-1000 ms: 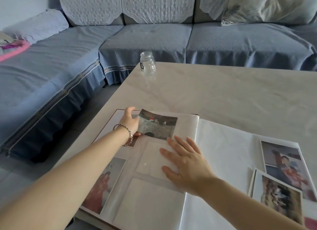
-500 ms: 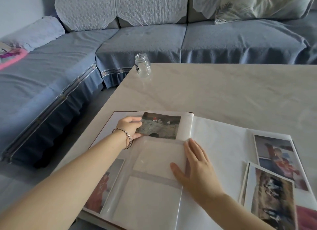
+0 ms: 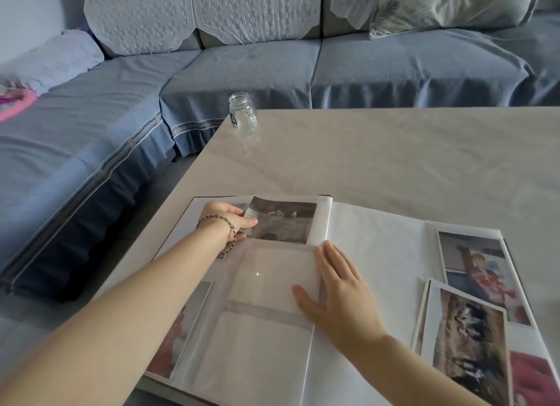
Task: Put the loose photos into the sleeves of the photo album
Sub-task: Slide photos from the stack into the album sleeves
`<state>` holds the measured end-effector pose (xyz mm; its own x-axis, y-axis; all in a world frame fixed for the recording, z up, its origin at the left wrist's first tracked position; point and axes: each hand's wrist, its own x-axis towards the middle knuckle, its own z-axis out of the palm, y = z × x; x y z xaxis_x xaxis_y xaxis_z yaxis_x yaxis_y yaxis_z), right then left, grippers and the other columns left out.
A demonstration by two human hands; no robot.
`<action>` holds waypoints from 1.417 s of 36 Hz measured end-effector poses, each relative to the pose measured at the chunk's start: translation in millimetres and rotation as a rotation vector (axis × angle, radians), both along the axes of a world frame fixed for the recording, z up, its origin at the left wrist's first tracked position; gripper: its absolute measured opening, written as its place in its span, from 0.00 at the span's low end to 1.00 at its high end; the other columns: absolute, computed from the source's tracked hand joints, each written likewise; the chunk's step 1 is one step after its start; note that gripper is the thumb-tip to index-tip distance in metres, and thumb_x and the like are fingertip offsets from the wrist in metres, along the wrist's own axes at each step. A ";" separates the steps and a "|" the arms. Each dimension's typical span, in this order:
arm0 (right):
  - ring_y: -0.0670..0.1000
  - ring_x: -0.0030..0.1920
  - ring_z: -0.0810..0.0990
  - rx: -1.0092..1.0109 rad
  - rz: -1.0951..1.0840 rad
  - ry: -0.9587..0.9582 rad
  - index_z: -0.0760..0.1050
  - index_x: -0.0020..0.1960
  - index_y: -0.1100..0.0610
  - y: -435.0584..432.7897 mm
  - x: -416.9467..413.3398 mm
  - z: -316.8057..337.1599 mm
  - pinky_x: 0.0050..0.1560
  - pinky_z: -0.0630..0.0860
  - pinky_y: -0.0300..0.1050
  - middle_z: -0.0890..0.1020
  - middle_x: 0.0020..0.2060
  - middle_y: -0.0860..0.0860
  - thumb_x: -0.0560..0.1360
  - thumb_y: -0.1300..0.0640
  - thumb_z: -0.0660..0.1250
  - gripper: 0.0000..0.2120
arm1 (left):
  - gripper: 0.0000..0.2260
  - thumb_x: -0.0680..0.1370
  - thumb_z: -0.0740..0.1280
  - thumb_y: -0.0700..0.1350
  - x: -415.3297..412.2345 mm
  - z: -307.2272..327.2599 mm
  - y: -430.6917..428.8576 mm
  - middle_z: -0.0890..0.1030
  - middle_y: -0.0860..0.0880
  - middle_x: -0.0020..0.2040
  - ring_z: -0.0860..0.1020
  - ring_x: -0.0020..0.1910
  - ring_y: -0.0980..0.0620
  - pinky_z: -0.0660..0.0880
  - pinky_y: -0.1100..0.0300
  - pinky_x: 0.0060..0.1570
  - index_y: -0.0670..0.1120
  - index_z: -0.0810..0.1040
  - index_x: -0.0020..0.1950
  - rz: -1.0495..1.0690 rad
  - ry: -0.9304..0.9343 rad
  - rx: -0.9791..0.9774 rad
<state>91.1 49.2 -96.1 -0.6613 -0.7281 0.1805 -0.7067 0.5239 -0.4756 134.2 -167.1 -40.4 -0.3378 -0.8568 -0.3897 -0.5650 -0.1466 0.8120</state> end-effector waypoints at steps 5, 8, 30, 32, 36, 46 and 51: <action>0.57 0.59 0.78 0.000 0.002 0.009 0.77 0.60 0.64 -0.7 -0.3 0.6 0.57 0.70 0.54 0.79 0.59 0.58 0.69 0.37 0.56 0.34 | 0.10 0.68 0.76 0.36 7.0 -3.9 0.6 0.80 0.44 0.41 0.79 0.34 0.51 0.80 0.58 0.39 0.42 0.78 0.45 0.026 0.042 -0.016; 0.57 0.59 0.79 0.003 -0.001 0.023 0.77 0.59 0.64 -1.8 -0.3 1.0 0.56 0.71 0.53 0.80 0.58 0.58 0.68 0.38 0.56 0.34 | 0.07 0.70 0.74 0.37 7.3 -3.1 2.1 0.80 0.46 0.40 0.79 0.35 0.52 0.80 0.60 0.39 0.43 0.79 0.46 -0.029 0.022 -0.086; 0.57 0.58 0.79 -0.030 -0.010 0.065 0.77 0.59 0.64 -2.8 -0.1 -2.0 0.55 0.74 0.52 0.80 0.58 0.58 0.68 0.38 0.56 0.34 | 0.06 0.69 0.75 0.41 8.9 5.5 10.6 0.80 0.50 0.33 0.76 0.31 0.51 0.77 0.59 0.38 0.47 0.79 0.35 -0.154 -0.123 -0.346; 0.56 0.58 0.79 -0.027 -0.012 0.068 0.77 0.59 0.64 -2.6 0.1 -1.6 0.56 0.72 0.51 0.80 0.58 0.58 0.69 0.38 0.56 0.34 | 0.07 0.69 0.75 0.42 10.0 3.4 14.9 0.79 0.52 0.32 0.76 0.32 0.51 0.74 0.60 0.38 0.47 0.78 0.34 -0.169 -0.133 -0.461; 0.56 0.57 0.80 -0.015 -0.022 0.082 0.78 0.59 0.63 -1.8 0.7 0.2 0.57 0.69 0.49 0.80 0.57 0.57 0.68 0.37 0.56 0.34 | 0.05 0.71 0.72 0.42 11.7 -0.4 23.6 0.79 0.52 0.34 0.76 0.35 0.53 0.68 0.63 0.34 0.46 0.78 0.36 -0.193 -0.167 -0.651; 0.55 0.57 0.80 -0.012 -0.025 0.077 0.79 0.57 0.62 -0.9 1.0 2.3 0.56 0.72 0.48 0.80 0.57 0.57 0.68 0.37 0.55 0.33 | 0.07 0.71 0.72 0.41 15.6 2.5 30.0 0.78 0.54 0.32 0.76 0.35 0.54 0.69 0.64 0.35 0.45 0.76 0.35 -0.087 -0.020 -0.647; 0.56 0.57 0.80 -0.026 -0.026 0.065 0.79 0.57 0.62 -1.5 1.5 3.0 0.55 0.73 0.49 0.80 0.57 0.57 0.68 0.37 0.56 0.33 | 0.08 0.71 0.71 0.39 17.1 11.9 25.9 0.81 0.52 0.29 0.78 0.30 0.58 0.72 0.67 0.34 0.46 0.77 0.33 -0.112 0.074 -0.523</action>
